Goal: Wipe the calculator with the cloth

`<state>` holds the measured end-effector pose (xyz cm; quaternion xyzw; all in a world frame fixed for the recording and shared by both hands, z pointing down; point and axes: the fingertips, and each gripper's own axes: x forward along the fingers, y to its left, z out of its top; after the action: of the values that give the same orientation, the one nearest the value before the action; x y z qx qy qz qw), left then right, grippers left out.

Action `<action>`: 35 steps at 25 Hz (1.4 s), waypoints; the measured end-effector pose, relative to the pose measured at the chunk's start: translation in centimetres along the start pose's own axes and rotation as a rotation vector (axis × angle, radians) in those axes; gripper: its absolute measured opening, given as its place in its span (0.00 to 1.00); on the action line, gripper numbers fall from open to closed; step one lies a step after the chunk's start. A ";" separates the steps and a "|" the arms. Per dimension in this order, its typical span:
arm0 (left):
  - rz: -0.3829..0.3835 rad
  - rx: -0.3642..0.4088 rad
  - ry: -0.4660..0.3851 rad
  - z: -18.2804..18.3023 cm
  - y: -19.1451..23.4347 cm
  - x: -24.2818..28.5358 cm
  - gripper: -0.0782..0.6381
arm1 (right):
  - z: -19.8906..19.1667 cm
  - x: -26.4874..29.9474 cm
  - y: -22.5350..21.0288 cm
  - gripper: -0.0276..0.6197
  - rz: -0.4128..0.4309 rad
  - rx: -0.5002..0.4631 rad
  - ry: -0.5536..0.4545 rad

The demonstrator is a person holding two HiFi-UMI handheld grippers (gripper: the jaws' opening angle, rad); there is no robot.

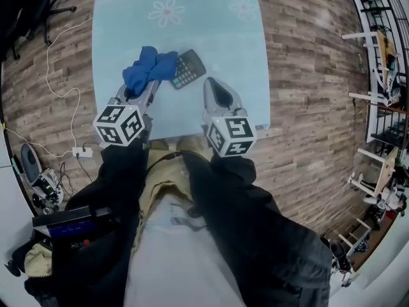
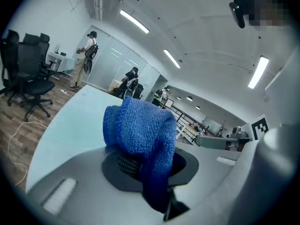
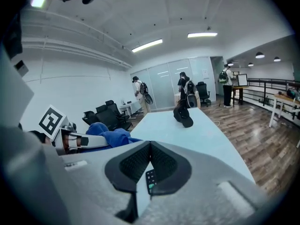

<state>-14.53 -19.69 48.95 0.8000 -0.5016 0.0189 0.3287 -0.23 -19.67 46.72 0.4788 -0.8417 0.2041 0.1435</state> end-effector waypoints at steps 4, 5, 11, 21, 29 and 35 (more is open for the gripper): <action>0.061 -0.017 0.057 -2.4 1.2 2.0 0.22 | -2.1 2.2 -1.2 0.04 0.052 0.004 0.073; 0.081 -0.019 0.070 -2.9 1.7 2.5 0.22 | -2.4 2.7 -1.5 0.04 0.062 0.010 0.088; 0.140 -0.008 0.132 -5.5 2.3 6.2 0.22 | -4.6 3.8 -4.5 0.04 0.072 0.040 0.171; 0.217 0.116 0.219 -7.5 6.2 11.8 0.22 | -6.5 5.1 -7.2 0.04 0.050 0.067 0.239; 0.194 0.175 0.384 -13.8 5.9 13.8 0.22 | -7.0 5.4 -7.7 0.04 0.054 0.081 0.250; 0.097 0.197 0.496 -18.2 3.3 13.6 0.22 | -7.3 5.3 -7.9 0.04 0.051 0.087 0.252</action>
<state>-5.02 -21.46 69.79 0.7741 -0.4392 0.2790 0.3607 4.27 -23.78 57.04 0.4337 -0.8192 0.3026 0.2218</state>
